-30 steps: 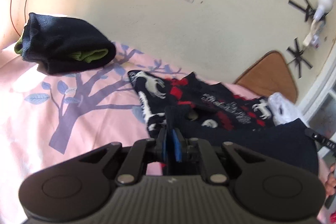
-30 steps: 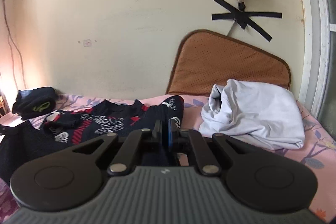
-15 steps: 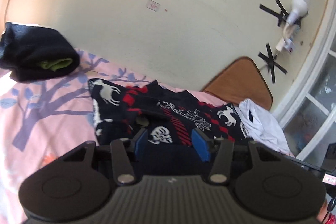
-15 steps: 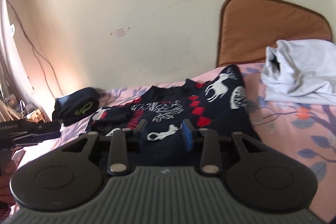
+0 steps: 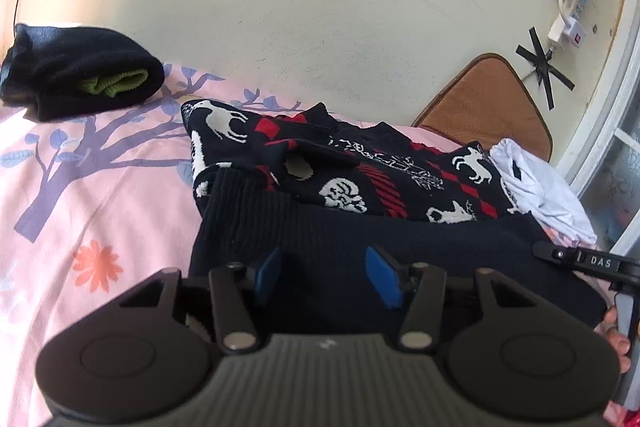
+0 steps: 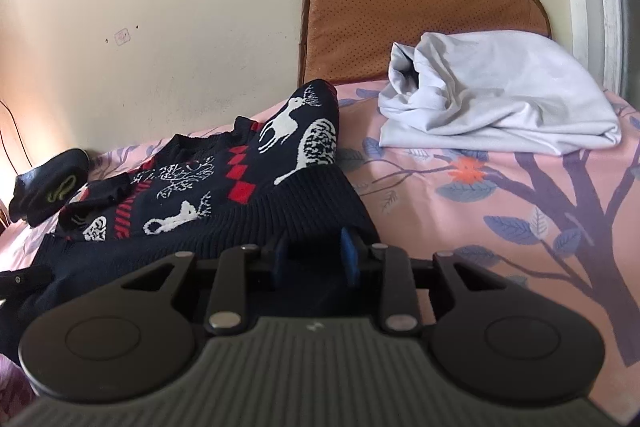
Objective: Fold small clothes
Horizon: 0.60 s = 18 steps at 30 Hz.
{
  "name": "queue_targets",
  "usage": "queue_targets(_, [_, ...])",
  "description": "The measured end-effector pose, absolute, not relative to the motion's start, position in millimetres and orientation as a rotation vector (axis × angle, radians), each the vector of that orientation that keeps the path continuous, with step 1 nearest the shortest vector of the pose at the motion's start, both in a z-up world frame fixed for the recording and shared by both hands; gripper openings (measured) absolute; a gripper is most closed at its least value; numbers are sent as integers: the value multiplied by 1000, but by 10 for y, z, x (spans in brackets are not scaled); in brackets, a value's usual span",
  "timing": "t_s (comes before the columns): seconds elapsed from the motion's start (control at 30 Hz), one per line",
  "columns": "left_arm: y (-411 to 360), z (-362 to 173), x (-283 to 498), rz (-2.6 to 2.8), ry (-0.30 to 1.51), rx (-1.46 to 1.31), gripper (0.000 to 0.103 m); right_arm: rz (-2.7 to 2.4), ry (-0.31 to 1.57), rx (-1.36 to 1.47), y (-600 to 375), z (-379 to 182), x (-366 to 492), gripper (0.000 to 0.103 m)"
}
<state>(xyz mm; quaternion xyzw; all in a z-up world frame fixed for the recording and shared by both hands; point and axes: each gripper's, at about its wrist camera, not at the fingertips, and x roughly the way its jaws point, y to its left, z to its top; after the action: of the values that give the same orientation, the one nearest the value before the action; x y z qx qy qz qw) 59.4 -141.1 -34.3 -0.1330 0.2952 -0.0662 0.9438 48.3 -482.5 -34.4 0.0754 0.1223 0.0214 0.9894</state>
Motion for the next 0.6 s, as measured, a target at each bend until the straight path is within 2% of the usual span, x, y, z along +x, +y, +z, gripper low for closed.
queue_targets(0.1, [-1511, -340, 592, -121, 599, -212, 55, 54, 249, 115, -4771, -340, 492, 45])
queue_targets(0.3, [-1566, -333, 516, -54, 555, -167, 58, 66, 252, 108, -4770, -341, 504, 49])
queue_targets(0.47, [-1585, -250, 328, 17, 437, -135, 96, 73, 255, 96, -4764, -336, 517, 51])
queue_targets(0.6, [-1687, -163, 102, 81, 284, -65, 103, 76, 255, 98, -4769, -336, 516, 51])
